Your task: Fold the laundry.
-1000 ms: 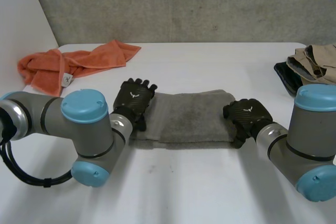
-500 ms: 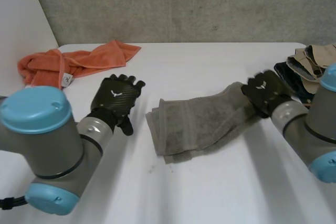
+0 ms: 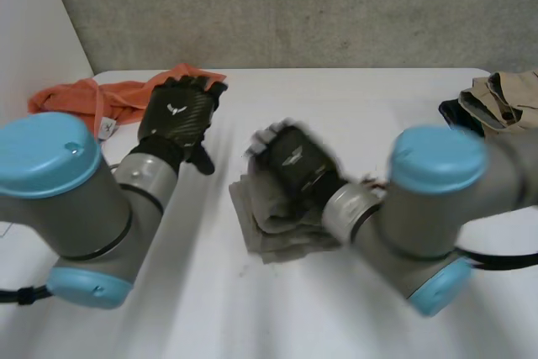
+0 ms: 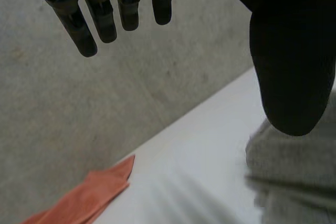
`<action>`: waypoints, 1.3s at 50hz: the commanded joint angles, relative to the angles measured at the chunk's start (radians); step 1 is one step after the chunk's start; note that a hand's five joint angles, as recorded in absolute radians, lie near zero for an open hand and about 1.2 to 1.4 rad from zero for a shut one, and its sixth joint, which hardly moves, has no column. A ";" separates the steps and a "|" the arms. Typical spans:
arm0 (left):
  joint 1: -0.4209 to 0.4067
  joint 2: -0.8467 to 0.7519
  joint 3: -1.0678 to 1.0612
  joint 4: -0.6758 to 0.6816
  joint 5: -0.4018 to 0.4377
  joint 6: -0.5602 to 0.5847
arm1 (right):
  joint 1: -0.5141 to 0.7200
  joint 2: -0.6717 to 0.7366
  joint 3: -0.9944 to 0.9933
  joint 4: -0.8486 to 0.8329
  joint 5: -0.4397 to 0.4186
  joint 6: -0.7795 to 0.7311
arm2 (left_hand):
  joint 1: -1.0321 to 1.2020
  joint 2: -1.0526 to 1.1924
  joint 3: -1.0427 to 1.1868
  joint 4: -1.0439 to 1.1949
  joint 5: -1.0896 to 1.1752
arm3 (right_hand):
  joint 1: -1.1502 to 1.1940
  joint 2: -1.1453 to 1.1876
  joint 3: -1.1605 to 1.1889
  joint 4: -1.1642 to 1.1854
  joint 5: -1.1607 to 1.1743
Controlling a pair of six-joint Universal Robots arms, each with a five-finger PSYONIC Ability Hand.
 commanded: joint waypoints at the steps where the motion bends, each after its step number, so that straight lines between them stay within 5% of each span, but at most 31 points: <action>1: -0.118 -0.131 0.174 -0.005 -0.004 -0.050 | -0.192 -0.139 0.037 0.031 0.030 0.503 | 0.014 0.000 -0.005 0.001 -0.017 | -0.025 -0.044 -0.038 -0.058 -0.065; 16: -0.180 -0.405 0.422 -0.219 -0.054 -0.053 | -0.222 0.075 -0.160 0.294 0.021 0.503 | 0.038 0.023 0.018 0.025 0.006 | -0.025 -0.044 -0.038 -0.058 -0.065; 21: -0.167 -0.415 0.409 -0.284 -0.114 -0.042 | -0.221 0.114 -0.195 0.313 0.023 0.465 | 0.035 0.020 0.015 0.022 0.003 | -0.025 -0.044 -0.038 -0.058 -0.065; 31: -0.144 -0.418 0.338 -0.304 -0.131 0.134 | -0.181 0.177 -0.223 0.319 0.023 0.363 | 0.044 0.029 0.024 0.031 0.012 | -0.025 -0.044 -0.038 -0.058 -0.065; 39: -0.144 -0.403 0.321 -0.301 -0.127 0.144 | -0.172 0.259 -0.321 0.390 0.047 0.255 | 0.035 0.020 0.015 0.022 0.003 | -0.025 -0.044 -0.038 -0.058 -0.065; 50: -0.143 -0.216 0.301 -0.298 -0.093 0.082 | -0.181 0.056 -0.276 0.382 0.064 0.248 | 0.014 0.000 -0.005 0.001 -0.017 | -0.025 -0.044 -0.038 -0.058 -0.065; 58: -0.075 -0.021 0.263 -0.322 0.137 0.001 | -0.178 -0.099 -0.053 0.241 0.050 0.236 | 0.032 0.017 0.012 0.019 0.000 | -0.025 -0.044 -0.038 -0.058 -0.065; 65: -0.013 0.063 0.255 -0.459 0.517 -0.047 | -0.134 -0.146 0.207 0.054 0.020 0.187 | 0.029 0.014 0.009 0.016 -0.003 | -0.025 -0.044 -0.038 -0.058 -0.065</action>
